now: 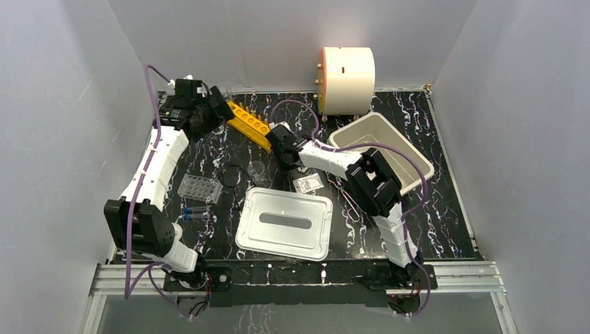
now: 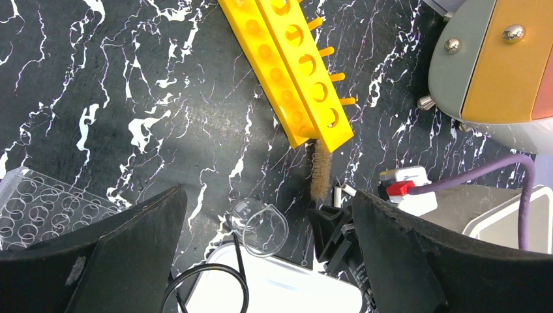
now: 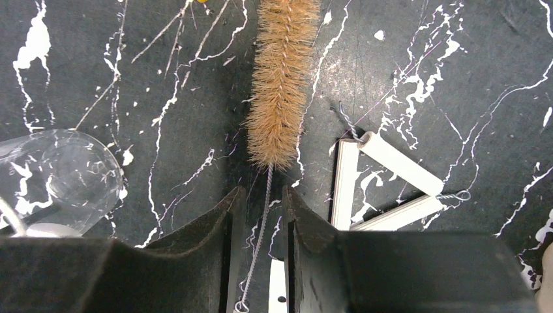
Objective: Organize the chemistry lab equipment
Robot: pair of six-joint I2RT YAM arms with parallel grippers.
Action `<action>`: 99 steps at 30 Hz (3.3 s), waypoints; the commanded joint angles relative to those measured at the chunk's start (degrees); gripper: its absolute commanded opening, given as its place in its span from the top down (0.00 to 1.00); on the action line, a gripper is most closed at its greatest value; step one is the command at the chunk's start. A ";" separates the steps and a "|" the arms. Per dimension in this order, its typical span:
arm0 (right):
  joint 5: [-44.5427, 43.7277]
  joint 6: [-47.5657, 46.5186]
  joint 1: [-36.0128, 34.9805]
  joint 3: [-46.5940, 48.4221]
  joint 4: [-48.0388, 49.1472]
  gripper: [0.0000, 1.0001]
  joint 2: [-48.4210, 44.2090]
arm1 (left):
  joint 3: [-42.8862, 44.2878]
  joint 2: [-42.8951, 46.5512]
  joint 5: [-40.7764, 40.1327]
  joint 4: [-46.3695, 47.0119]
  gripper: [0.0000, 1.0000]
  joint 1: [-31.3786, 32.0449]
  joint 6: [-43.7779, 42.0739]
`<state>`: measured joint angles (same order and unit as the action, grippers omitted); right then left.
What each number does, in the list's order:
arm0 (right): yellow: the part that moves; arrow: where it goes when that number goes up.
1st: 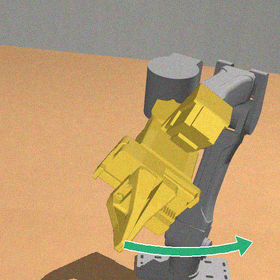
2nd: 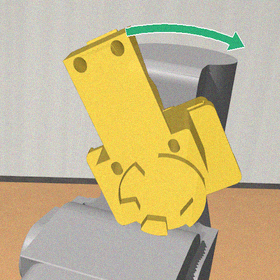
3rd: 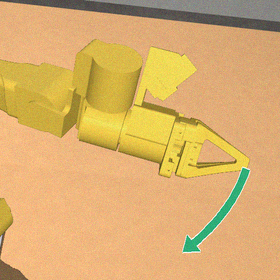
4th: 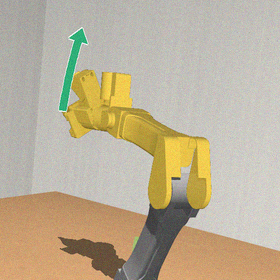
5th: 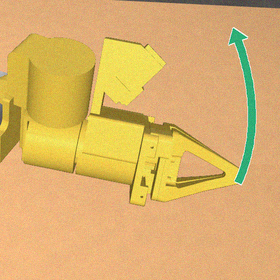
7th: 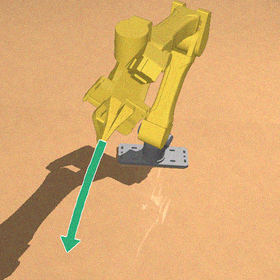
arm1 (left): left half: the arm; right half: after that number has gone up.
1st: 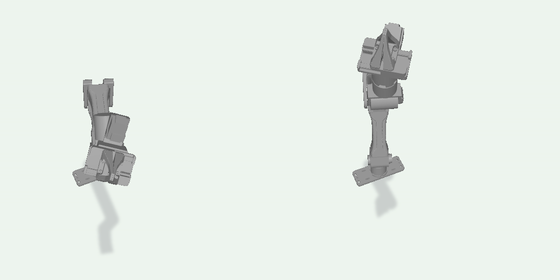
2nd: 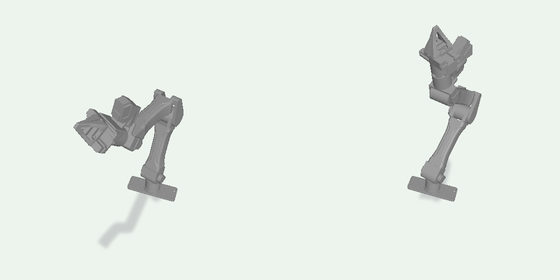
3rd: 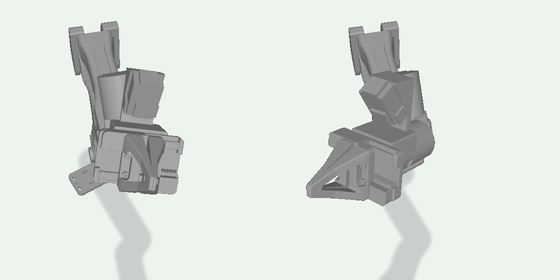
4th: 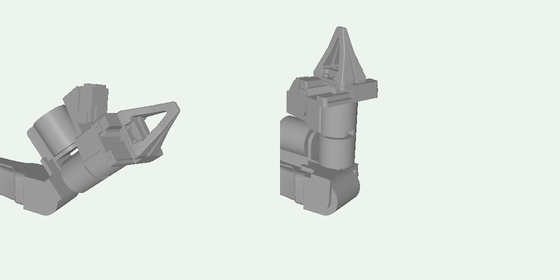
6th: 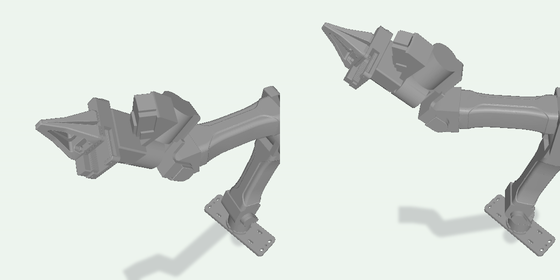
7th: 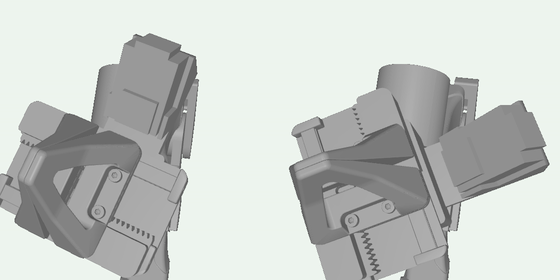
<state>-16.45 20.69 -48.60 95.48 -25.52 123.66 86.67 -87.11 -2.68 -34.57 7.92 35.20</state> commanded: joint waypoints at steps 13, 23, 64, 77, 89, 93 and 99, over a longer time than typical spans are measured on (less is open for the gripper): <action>-5.39 -0.94 0.19 1.83 2.57 0.98 1.98 | 1.06 0.23 0.16 -0.78 0.02 -0.45 -1.03; -8.69 0.79 0.81 2.95 2.27 1.00 -5.37 | 3.50 0.03 2.01 -1.03 0.02 -0.45 -0.75; 15.25 -32.53 37.46 -40.32 10.50 1.00 -53.25 | 4.46 -6.39 9.71 0.94 0.02 -0.45 1.63; 35.75 -34.84 41.28 -37.73 -0.59 1.00 -43.25 | 3.66 -5.94 8.39 -0.13 0.02 -0.45 1.54; 35.68 -46.12 41.13 -37.56 -5.22 0.99 -40.27 | 4.24 -6.74 7.14 -0.12 0.02 -0.45 0.49; 37.39 -45.43 41.13 -35.60 -6.47 0.92 -38.45 | 4.73 -7.19 7.65 -0.02 0.02 -0.45 0.48; 39.61 -43.50 41.15 -35.32 -6.91 0.71 -39.54 | 5.47 -7.37 6.68 -0.05 0.02 -0.45 -0.99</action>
<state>20.40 -23.27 -7.46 57.36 -31.53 85.45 89.14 -94.43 4.95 -33.58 7.92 35.94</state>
